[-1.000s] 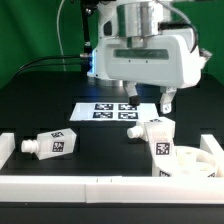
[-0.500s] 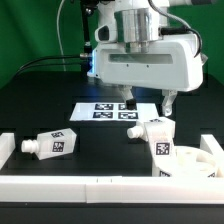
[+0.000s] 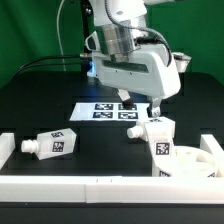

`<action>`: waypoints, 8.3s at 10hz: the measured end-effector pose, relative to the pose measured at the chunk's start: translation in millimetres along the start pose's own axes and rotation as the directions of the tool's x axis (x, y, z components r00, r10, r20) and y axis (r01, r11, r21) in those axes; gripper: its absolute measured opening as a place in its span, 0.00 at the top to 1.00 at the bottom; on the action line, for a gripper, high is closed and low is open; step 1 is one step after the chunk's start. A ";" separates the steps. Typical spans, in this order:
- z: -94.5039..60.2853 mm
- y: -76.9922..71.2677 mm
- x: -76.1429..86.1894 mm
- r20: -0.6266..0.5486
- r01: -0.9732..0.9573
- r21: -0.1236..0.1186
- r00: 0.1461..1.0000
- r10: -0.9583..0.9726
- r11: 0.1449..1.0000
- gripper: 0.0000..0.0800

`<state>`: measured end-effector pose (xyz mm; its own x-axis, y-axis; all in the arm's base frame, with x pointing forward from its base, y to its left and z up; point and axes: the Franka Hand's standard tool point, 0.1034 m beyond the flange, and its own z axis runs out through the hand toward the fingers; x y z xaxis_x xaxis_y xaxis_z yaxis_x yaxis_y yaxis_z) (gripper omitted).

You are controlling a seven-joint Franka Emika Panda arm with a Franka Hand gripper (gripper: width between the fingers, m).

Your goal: Assemble stool

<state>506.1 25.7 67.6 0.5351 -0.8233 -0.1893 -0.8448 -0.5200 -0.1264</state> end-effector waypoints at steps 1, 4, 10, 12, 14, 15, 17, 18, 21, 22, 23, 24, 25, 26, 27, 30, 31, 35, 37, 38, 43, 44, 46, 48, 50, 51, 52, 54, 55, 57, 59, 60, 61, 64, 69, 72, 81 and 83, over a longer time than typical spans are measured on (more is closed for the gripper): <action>0.6 0.7 -0.3 0.000 -0.001 -0.001 1.000 0.001 1.000 0.19; 33.0 28.4 -27.9 0.033 -0.063 -0.051 0.997 0.065 0.997 0.19; 52.4 32.6 -37.2 -0.045 -0.091 -0.076 0.995 0.088 0.993 0.19; 58.4 33.6 -43.8 -0.049 -0.108 -0.083 0.993 0.104 0.991 0.19; 58.4 33.9 -43.4 -0.051 -0.121 -0.083 0.992 0.117 0.989 0.52; 58.2 33.6 -43.2 -0.054 -0.155 -0.080 0.987 0.151 0.985 0.60; 57.6 33.4 -43.3 -0.064 -0.295 -0.070 0.955 0.291 0.953 0.60; 53.3 35.0 -40.5 -0.080 -0.500 -0.050 0.865 0.495 0.865 0.60; 57.3 38.7 -47.2 -0.074 -0.850 0.047 0.521 0.850 0.525 0.60; 57.3 38.4 -47.1 -0.070 -0.883 0.052 0.462 0.884 0.466 0.60; 57.3 38.3 -47.3 -0.069 -0.896 0.055 0.437 0.897 0.441 0.60; 57.1 38.4 -47.7 -0.055 -0.952 0.061 0.295 0.954 0.299 0.60; 56.7 39.7 -47.3 -0.045 -0.992 0.063 0.107 0.993 0.110 0.60; 57.9 38.5 -52.1 -0.038 -0.998 0.068 -0.014 0.999 -0.011 0.60; 59.9 35.1 -60.1 -0.040 -0.996 0.063 0.058 0.998 0.060 0.60; 59.9 34.9 -60.6 -0.024 -0.998 0.063 0.020 1.000 0.022 0.60; 59.9 34.9 -60.9 -0.018 -0.998 0.062 0.006 1.000 0.007 0.60; 61.5 35.5 -69.1 -0.034 -0.998 0.043 0.043 0.999 0.044 0.60; 62.0 36.2 -68.7 -0.037 -0.997 0.042 0.065 0.997 0.067 0.59; 61.8 36.1 -68.8 -0.038 -0.995 0.041 0.092 0.995 0.093 0.30; 24.0 14.0 -78.7 0.006 -0.713 -0.023 0.700 0.714 0.700 0.19; 24.7 15.7 -75.1 0.000 -0.706 -0.010 0.708 0.706 0.708 0.19; 24.4 14.5 -78.2 -0.003 -0.564 -0.040 0.826 0.564 0.825 0.19; 19.2 5.1 -80.7 0.012 -0.219 -0.078 0.975 0.221 0.973 0.19; 15.2 -3.2 -85.2 0.046 0.002 -0.091 0.999 0.002 0.996 0.19; 16.5 -1.6 -85.1 0.019 0.024 -0.081 1.000 -0.023 0.996 0.19; 16.8 -0.1 -83.3 0.025 0.092 -0.081 0.996 -0.090 0.992 0.19; 16.7 1.0 -80.9 0.034 0.253 -0.086 0.967 -0.251 0.964 0.19; 17.4 2.3 -81.2 0.070 0.434 -0.122 0.901 -0.428 0.893 0.19; 12.5 -4.1 -78.8 0.123 0.676 -0.124 0.737 -0.664 0.727 0.19; 12.5 -3.5 -78.6 0.151 0.801 -0.128 0.599 -0.787 0.585 0.19; 12.1 -2.9 -77.1 0.155 0.820 -0.123 0.572 -0.806 0.559 0.19; 12.8 -2.0 -75.6 0.172 0.879 -0.119 0.477 -0.862 0.463 0.19; 24.8 -17.3 -76.2 0.311 0.986 -0.138 0.133 -0.941 0.094 0.19; 40.7 -15.4 -77.9 0.483 0.977 -0.177 0.188 -0.855 0.115 0.19; 38.7 -3.6 -81.9 0.660 0.975 -0.185 0.214 -0.720 0.121 0.19; 64.5 10.8 -69.7 0.876 0.962 -0.271 0.264 -0.404 0.042 0.19; 68.8 11.8 -64.1 0.871 0.961 -0.271 0.266 -0.414 0.048 0.19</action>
Offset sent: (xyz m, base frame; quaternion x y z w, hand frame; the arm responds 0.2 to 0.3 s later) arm -0.0429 0.0331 -0.0418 -0.0004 -0.0570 0.0836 0.9949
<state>462.2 87.9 11.2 0.4970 0.1946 -0.8456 0.4728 -0.8779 0.0759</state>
